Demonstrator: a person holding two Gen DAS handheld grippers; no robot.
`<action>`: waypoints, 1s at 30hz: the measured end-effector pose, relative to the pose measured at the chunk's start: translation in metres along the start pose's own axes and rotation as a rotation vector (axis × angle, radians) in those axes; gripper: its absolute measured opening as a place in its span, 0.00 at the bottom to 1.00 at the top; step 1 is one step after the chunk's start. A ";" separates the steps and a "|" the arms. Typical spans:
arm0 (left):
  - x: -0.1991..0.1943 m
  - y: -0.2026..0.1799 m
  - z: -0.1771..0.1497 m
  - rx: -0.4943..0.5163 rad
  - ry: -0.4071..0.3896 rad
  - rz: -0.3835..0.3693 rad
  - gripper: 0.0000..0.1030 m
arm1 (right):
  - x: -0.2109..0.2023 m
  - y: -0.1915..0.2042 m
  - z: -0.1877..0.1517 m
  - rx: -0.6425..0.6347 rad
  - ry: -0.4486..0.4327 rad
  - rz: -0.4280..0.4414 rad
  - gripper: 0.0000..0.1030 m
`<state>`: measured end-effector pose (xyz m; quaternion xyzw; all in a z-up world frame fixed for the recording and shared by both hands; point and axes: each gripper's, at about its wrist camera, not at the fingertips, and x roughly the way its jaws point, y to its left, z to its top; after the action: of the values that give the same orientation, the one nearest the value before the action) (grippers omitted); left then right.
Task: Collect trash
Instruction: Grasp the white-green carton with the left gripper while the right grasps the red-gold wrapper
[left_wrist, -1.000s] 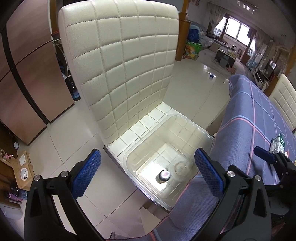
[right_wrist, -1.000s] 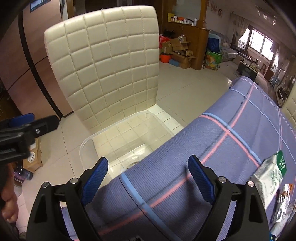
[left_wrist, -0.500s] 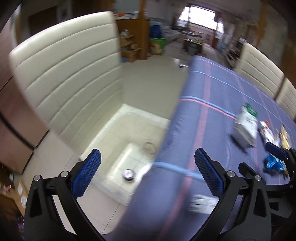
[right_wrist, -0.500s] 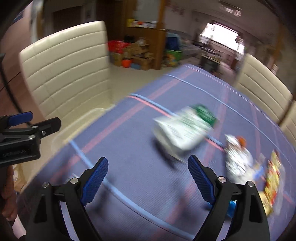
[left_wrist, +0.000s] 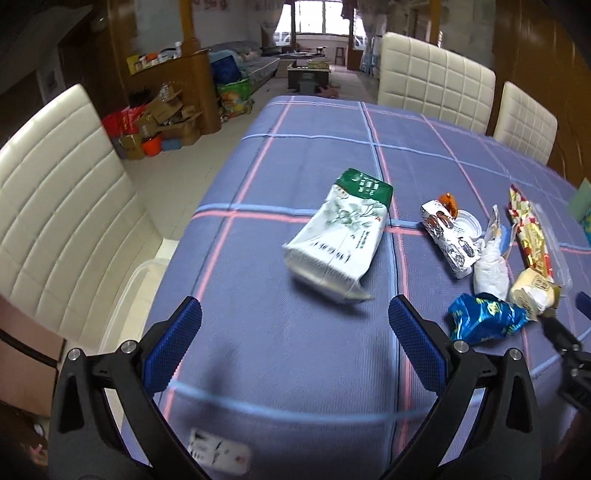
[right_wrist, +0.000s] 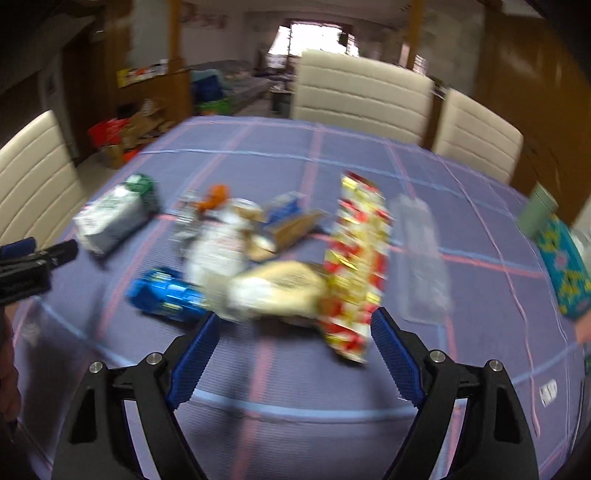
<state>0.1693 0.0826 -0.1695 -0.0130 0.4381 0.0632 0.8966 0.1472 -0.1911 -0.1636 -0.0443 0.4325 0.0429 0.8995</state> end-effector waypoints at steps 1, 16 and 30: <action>0.004 -0.002 0.001 0.005 0.005 -0.001 0.97 | 0.004 -0.008 -0.002 0.019 0.012 0.004 0.79; 0.053 -0.026 0.023 0.110 0.033 0.037 0.96 | 0.035 -0.035 -0.010 0.097 0.063 0.034 0.34; 0.033 -0.029 0.014 0.141 -0.001 -0.027 0.60 | 0.013 -0.019 -0.009 0.038 -0.039 -0.023 0.24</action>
<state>0.2038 0.0579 -0.1878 0.0445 0.4406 0.0200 0.8964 0.1506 -0.2109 -0.1790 -0.0313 0.4153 0.0254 0.9088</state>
